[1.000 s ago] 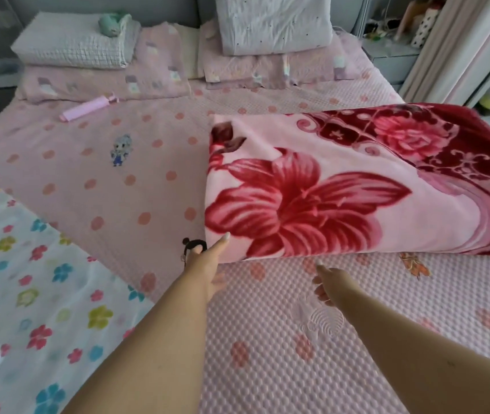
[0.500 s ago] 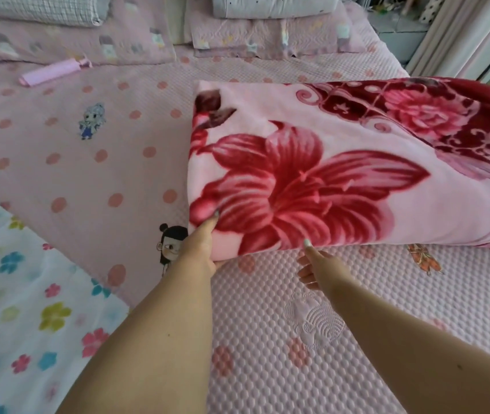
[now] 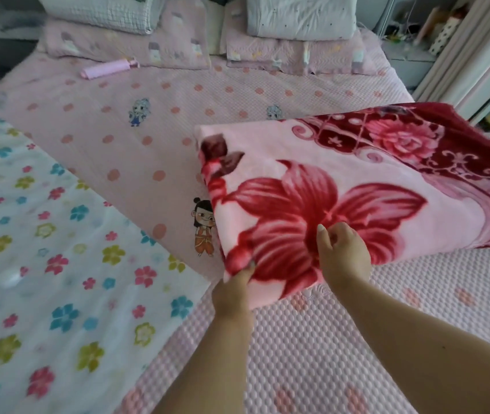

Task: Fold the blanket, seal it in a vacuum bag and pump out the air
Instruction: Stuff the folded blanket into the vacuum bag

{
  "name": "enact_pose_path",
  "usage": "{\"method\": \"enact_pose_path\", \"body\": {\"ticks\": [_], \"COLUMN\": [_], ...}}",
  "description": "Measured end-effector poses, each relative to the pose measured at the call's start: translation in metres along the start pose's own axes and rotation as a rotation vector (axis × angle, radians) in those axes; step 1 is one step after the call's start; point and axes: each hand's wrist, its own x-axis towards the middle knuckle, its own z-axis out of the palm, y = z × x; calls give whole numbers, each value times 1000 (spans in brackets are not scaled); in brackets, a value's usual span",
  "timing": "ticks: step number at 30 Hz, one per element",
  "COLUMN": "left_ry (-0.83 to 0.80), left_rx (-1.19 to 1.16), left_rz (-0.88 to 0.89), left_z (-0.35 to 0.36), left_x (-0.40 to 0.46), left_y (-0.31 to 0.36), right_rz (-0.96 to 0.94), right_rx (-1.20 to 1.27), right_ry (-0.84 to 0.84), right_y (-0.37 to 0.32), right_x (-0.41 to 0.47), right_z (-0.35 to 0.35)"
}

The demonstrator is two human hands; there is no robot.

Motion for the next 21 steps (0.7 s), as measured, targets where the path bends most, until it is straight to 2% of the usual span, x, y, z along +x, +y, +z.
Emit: {"method": "enact_pose_path", "body": {"ticks": [3, 6, 10, 11, 14, 17, 19, 21], "left_ry": [6, 63, -165, -178, 9, 205, 288, 346], "left_rx": [-63, 86, 344, 420, 672, 804, 893, 1181], "left_rz": [-1, 89, 221, 284, 428, 431, 433, 407], "left_z": [-23, -45, -99, -118, -180, -239, -276, -313], "left_x": [-42, -71, -85, -83, -72, -65, -67, -67], "left_y": [-28, -45, -40, -33, -11, -10, -18, -31], "right_rz": [-172, -323, -369, -359, -320, -246, -98, 30], "right_rx": [52, 122, 192, 199, 195, 162, 118, 30], "right_ry": [-77, -216, -415, -452, -533, -673, -806, -888], "right_y": [-28, -60, -100, -108, -125, -138, -143, -141], "right_x": [-29, -63, -103, -113, -142, -175, -199, -221], "right_z": [-6, 3, 27, 32, 52, 79, 104, 129]}}
